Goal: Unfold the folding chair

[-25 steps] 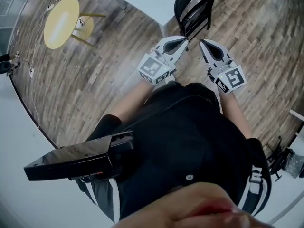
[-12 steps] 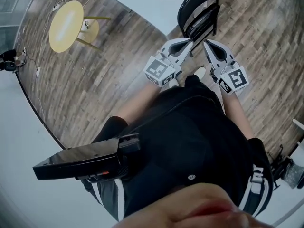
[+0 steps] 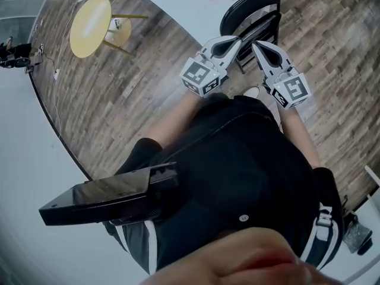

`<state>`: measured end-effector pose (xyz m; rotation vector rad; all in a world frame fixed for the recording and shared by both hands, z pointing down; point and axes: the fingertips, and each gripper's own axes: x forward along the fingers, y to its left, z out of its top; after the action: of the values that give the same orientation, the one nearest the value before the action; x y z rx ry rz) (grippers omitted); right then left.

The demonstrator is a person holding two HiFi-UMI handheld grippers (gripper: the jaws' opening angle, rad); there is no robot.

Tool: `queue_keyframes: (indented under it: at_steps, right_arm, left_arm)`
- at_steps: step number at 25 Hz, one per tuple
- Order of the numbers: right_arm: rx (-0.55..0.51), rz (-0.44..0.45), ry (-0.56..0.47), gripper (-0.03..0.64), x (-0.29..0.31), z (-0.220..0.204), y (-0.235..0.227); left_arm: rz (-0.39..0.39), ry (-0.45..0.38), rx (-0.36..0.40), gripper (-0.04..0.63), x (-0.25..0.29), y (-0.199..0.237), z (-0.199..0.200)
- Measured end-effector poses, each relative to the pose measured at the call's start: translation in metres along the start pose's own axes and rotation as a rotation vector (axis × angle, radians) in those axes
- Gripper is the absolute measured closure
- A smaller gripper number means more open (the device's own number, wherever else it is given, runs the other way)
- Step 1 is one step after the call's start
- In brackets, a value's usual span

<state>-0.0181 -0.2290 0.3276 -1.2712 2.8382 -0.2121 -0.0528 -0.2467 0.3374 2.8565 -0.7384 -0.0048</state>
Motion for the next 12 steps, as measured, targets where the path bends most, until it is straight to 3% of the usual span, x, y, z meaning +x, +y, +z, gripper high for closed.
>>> queue_keyframes:
  at_steps: [6, 12]
  right_arm:
    - [0.02, 0.009, 0.004, 0.609, 0.016, -0.004, -0.022]
    - [0.028, -0.052, 0.019, 0.609, 0.035, -0.01, -0.037]
  left_arm:
    - [0.04, 0.03, 0.018, 0.591, 0.016, 0.028, 0.0]
    - [0.002, 0.067, 0.015, 0.591, 0.034, 0.069, -0.011]
